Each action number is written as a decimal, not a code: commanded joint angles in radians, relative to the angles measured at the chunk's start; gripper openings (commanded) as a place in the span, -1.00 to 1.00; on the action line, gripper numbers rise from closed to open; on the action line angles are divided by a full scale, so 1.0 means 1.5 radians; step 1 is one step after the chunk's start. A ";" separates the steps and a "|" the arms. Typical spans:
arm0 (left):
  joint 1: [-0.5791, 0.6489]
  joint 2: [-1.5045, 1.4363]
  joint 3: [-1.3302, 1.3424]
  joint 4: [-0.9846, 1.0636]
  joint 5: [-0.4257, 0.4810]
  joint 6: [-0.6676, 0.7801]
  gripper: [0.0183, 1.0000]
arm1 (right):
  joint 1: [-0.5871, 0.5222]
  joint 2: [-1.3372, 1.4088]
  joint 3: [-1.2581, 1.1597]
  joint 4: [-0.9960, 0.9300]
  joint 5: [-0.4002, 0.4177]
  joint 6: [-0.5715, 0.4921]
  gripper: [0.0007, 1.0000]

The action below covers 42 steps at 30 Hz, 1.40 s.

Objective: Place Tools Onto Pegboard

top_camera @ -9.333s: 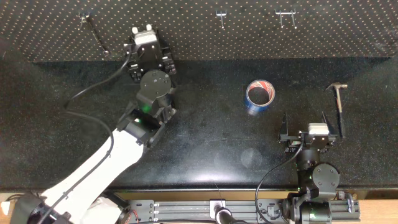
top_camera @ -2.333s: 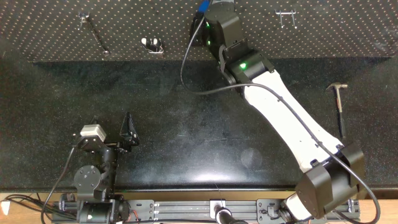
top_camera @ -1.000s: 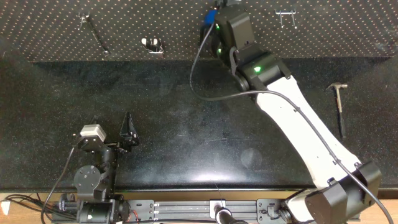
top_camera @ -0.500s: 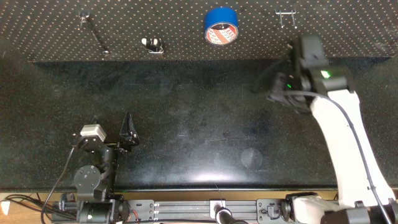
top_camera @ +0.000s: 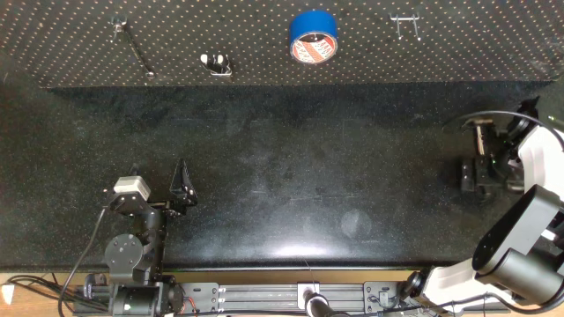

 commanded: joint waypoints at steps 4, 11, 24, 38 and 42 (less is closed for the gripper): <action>-0.002 -0.006 -0.002 -0.003 -0.006 -0.001 0.99 | 0.002 0.039 0.054 0.045 -0.081 -0.156 0.96; -0.002 -0.006 -0.002 -0.003 -0.006 -0.001 0.99 | -0.029 0.089 0.061 0.058 -0.185 -0.136 0.95; -0.002 -0.006 -0.002 -0.003 -0.006 -0.001 0.99 | -0.043 0.125 0.061 0.031 -0.156 -0.135 0.91; -0.002 -0.006 -0.002 -0.003 -0.006 -0.001 0.99 | -0.033 0.137 0.061 0.027 -0.149 -0.120 -0.85; -0.002 -0.006 -0.002 -0.003 -0.006 -0.001 0.99 | -0.021 -0.027 -0.002 0.138 -0.337 -0.035 -0.85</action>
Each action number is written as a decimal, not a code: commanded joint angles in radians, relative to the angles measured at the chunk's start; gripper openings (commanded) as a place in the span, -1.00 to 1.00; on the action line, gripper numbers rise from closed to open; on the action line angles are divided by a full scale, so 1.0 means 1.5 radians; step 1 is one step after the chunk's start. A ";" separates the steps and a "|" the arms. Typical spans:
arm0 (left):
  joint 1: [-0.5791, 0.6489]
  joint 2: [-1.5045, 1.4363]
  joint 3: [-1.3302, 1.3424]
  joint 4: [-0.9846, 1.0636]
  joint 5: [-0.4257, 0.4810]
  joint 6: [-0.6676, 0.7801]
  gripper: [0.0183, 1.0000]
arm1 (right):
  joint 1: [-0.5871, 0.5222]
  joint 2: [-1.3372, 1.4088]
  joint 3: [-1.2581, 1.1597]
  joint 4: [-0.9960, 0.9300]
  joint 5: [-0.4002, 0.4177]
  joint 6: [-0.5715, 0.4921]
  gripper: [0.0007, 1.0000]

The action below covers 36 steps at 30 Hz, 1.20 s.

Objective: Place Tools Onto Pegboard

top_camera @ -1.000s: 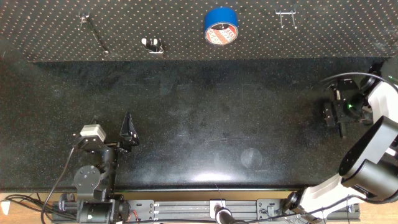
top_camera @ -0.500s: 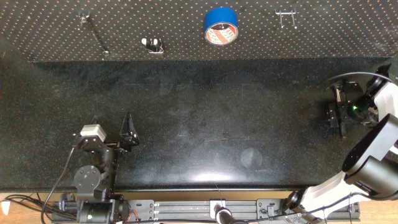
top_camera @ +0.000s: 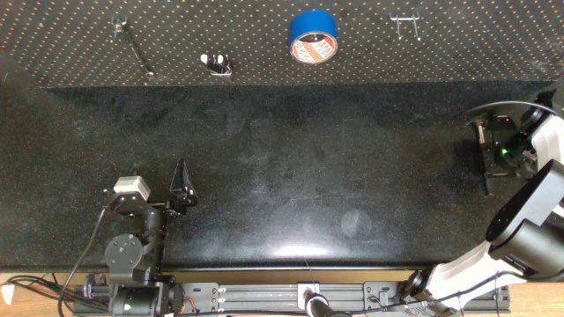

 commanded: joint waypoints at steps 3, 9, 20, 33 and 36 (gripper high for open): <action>-0.002 -0.006 -0.002 -0.003 -0.006 -0.001 0.99 | 0.078 -0.335 -0.269 0.362 -0.206 0.208 -0.85; -0.002 -0.006 -0.002 -0.003 -0.006 -0.001 0.99 | 0.311 -0.670 -0.523 0.642 -0.126 0.418 -0.85; -0.002 -0.006 -0.002 -0.003 -0.006 -0.001 0.99 | 0.473 -0.488 -0.468 0.867 0.032 0.450 -0.85; -0.002 -0.006 -0.002 -0.003 -0.006 -0.001 0.99 | 0.463 -0.367 -0.387 0.896 0.032 0.445 -0.85; -0.002 -0.006 -0.002 -0.003 -0.006 -0.001 0.99 | 0.458 -0.346 -0.379 0.896 0.032 0.445 -0.85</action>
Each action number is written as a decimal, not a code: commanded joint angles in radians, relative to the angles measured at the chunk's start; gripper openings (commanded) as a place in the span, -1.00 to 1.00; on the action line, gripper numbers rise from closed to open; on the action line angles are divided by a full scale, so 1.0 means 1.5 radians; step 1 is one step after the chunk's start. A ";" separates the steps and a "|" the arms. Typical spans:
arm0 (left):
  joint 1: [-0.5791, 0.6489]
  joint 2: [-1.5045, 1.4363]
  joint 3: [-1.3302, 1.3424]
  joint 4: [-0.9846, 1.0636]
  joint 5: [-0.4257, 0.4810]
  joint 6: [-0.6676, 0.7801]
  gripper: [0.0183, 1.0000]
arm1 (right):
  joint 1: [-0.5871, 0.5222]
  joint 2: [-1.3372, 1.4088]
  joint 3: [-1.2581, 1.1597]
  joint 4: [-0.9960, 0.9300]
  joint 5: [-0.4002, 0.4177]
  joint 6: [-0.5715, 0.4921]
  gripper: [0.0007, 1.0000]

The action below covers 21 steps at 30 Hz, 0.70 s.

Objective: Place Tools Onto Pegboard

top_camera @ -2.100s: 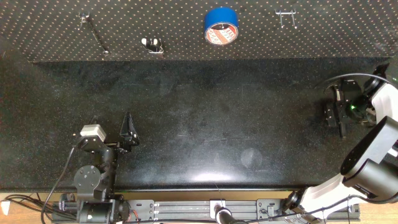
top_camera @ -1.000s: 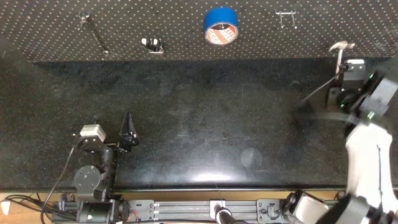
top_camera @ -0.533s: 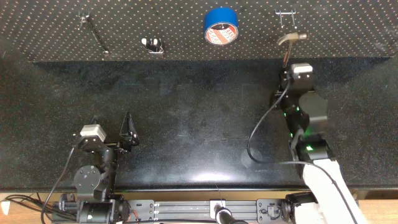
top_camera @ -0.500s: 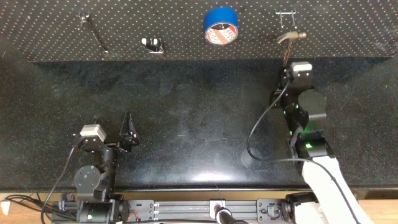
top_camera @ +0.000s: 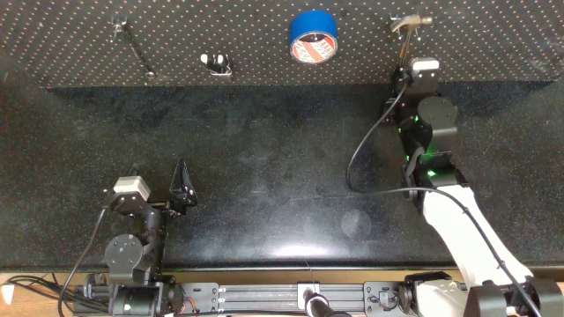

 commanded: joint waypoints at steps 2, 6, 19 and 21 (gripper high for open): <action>-0.002 -0.005 -0.002 -0.002 -0.006 -0.001 0.99 | -0.008 0.042 0.025 0.008 0.010 0.003 -0.85; -0.002 -0.005 -0.002 -0.002 -0.006 -0.001 0.99 | -0.023 0.091 0.065 0.007 -0.017 0.005 -0.85; -0.002 -0.005 -0.002 -0.002 -0.006 -0.001 0.99 | -0.058 0.011 0.024 0.007 -0.020 0.018 0.95; -0.002 -0.005 -0.002 -0.002 -0.006 -0.001 0.99 | -0.076 -0.082 -0.070 0.008 -0.020 0.017 0.95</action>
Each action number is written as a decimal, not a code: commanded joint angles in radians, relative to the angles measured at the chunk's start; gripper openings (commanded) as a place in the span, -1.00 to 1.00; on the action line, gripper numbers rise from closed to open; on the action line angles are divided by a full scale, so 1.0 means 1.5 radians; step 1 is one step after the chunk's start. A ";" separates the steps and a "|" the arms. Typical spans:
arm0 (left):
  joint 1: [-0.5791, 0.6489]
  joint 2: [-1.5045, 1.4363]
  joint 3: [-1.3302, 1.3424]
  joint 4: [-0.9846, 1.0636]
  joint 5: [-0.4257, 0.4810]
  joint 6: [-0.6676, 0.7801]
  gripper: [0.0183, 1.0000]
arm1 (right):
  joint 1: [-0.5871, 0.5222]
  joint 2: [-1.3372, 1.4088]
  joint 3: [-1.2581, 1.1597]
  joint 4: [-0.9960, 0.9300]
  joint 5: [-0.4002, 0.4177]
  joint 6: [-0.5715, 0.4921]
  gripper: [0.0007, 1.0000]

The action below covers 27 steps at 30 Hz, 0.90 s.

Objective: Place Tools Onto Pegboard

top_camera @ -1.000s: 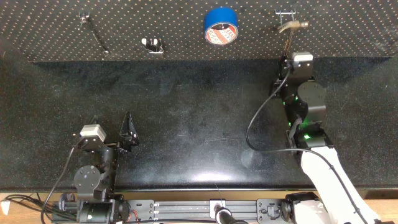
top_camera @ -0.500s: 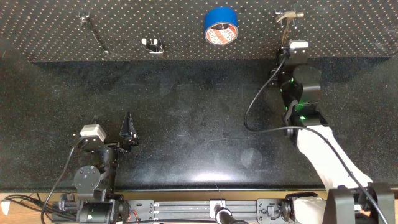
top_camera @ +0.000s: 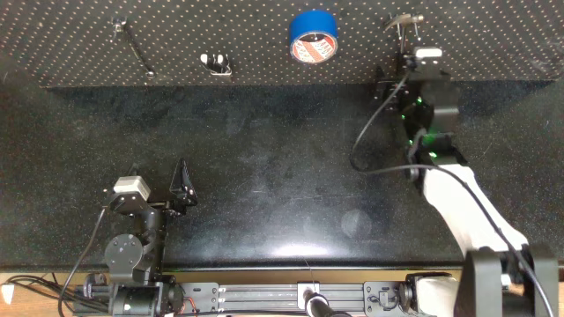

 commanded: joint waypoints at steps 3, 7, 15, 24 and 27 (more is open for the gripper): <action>-0.002 -0.005 -0.002 -0.002 -0.006 -0.001 0.99 | -0.034 -0.340 -0.268 0.037 -0.002 -0.006 0.95; -0.002 -0.005 -0.002 -0.002 -0.006 -0.001 0.99 | -0.034 -0.604 -0.412 0.010 -0.002 -0.005 0.95; -0.002 -0.005 -0.002 -0.002 -0.006 -0.001 0.99 | -0.034 -0.808 -0.436 -0.178 0.005 -0.005 0.95; -0.002 -0.005 -0.002 -0.002 -0.006 -0.001 0.99 | -0.025 -0.888 -0.436 -0.363 -0.014 -0.036 0.95; -0.002 -0.005 -0.002 -0.002 -0.006 -0.001 0.99 | -0.024 -0.942 -0.441 -0.351 0.006 -0.041 0.95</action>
